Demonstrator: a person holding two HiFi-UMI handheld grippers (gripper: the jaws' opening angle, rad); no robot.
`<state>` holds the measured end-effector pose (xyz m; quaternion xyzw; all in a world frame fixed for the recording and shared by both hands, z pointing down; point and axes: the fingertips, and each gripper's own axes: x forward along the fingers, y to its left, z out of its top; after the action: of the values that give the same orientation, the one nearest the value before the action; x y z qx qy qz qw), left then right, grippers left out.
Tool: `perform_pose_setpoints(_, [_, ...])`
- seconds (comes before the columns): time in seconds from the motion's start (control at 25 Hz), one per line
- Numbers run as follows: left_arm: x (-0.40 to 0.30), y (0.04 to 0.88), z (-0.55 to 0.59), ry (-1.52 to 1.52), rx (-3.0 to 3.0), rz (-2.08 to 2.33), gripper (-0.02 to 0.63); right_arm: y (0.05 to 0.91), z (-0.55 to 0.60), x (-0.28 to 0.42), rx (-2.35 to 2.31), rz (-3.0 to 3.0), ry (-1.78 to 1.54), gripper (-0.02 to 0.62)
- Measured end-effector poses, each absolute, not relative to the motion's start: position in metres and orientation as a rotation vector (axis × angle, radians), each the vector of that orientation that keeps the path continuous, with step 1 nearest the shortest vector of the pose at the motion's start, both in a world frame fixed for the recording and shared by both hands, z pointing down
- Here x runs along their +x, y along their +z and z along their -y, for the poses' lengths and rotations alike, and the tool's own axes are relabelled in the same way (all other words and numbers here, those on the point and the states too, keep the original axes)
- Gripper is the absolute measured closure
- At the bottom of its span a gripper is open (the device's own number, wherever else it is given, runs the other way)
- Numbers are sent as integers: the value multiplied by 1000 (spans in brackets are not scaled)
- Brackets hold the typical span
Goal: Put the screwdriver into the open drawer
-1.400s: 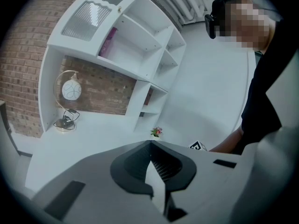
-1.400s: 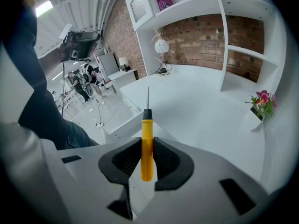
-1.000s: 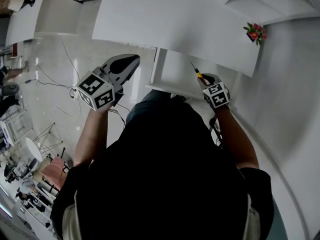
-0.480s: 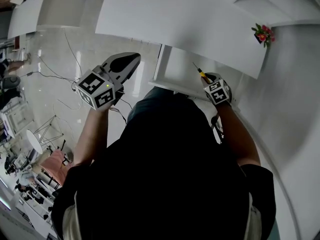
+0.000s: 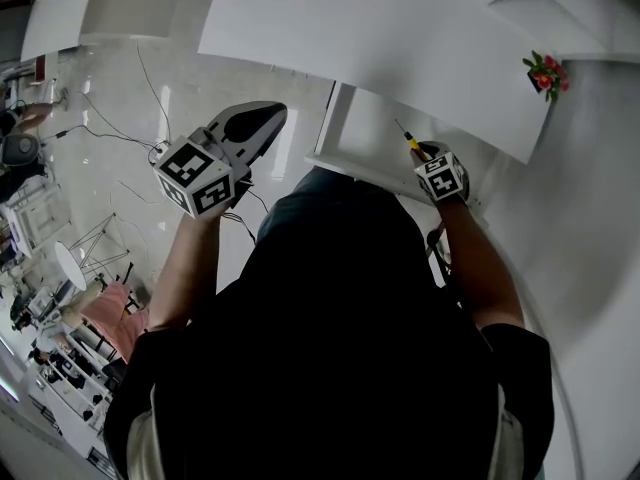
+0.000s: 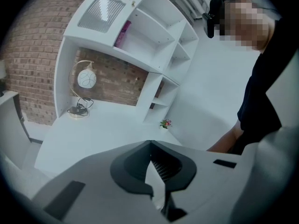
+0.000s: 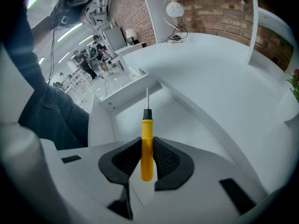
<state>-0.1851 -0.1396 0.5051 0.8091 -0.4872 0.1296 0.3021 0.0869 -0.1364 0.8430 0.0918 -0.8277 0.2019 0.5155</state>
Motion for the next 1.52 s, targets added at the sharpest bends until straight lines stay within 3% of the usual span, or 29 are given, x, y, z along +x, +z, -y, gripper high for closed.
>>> perform_pose_setpoints(1.52, [-195, 567, 123, 391, 2028, 1243, 590, 953, 143, 87, 148, 1825, 463, 509])
